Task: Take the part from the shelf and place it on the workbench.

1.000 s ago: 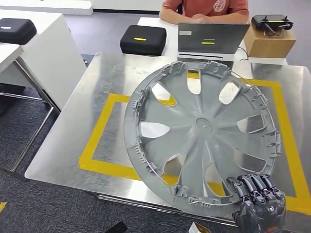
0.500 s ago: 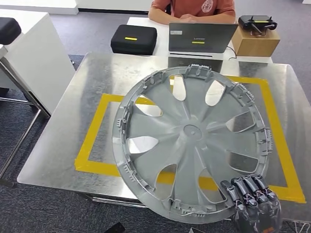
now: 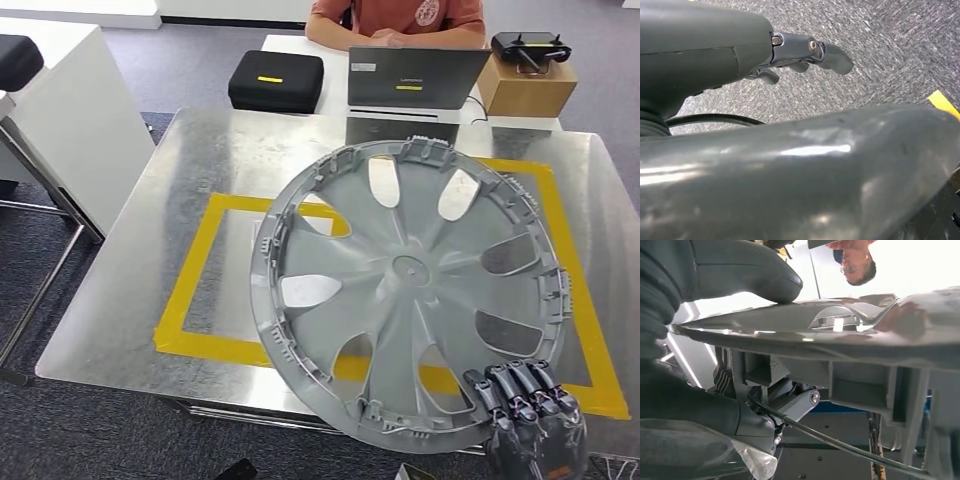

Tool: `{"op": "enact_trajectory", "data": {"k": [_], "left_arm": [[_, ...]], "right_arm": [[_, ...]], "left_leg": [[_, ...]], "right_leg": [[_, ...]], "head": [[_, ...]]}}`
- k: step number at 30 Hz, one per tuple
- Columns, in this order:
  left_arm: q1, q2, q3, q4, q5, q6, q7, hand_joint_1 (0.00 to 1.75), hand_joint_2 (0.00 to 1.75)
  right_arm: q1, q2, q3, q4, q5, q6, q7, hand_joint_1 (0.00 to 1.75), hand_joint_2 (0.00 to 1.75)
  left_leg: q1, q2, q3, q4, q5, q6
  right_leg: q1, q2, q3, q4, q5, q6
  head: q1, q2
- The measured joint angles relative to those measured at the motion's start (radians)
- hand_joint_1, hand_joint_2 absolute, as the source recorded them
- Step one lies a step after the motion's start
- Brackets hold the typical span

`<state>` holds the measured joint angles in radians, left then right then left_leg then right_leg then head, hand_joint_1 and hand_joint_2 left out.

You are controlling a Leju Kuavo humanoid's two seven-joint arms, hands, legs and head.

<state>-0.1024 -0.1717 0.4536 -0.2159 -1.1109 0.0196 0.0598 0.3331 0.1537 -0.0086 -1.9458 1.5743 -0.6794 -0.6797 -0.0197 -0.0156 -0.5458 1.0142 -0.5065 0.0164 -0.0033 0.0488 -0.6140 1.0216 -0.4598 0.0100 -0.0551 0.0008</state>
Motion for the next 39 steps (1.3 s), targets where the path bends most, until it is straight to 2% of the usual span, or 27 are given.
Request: {"op": "enact_trajectory", "data": {"k": [9, 33, 39], "left_arm": [[0.0, 0.0, 0.002, 0.0, 0.0, 0.001, 0.006, 0.0, 0.0], [-0.001, 0.0, 0.002, 0.0, 0.0, 0.001, 0.006, 0.0, 0.0], [-0.001, 0.0, 0.005, 0.0, 0.0, 0.012, 0.012, 0.0, 0.0]], "right_arm": [[0.0, 0.015, -0.072, 0.003, 0.0, 0.0, -0.002, 1.75, 1.75], [0.0, 0.023, -0.109, 0.005, 0.0, 0.0, -0.004, 1.75, 1.75], [0.001, 0.049, -0.192, 0.005, 0.0, 0.0, -0.004, 1.75, 1.75]], "left_leg": [[0.001, 0.0, 0.0, 0.0, 0.0, 0.0], [0.001, 0.0, 0.0, 0.0, 0.0, 0.0], [0.001, 0.0, 0.0, 0.0, 0.0, 0.0]], "right_leg": [[0.001, 0.0, 0.0, 0.0, 0.0, 0.0], [0.001, 0.0, 0.0, 0.0, 0.0, 0.0], [0.001, 0.0, 0.0, 0.0, 0.0, 0.0]], "head": [[0.0, 0.0], [0.0, 0.0], [0.0, 0.0]]}}
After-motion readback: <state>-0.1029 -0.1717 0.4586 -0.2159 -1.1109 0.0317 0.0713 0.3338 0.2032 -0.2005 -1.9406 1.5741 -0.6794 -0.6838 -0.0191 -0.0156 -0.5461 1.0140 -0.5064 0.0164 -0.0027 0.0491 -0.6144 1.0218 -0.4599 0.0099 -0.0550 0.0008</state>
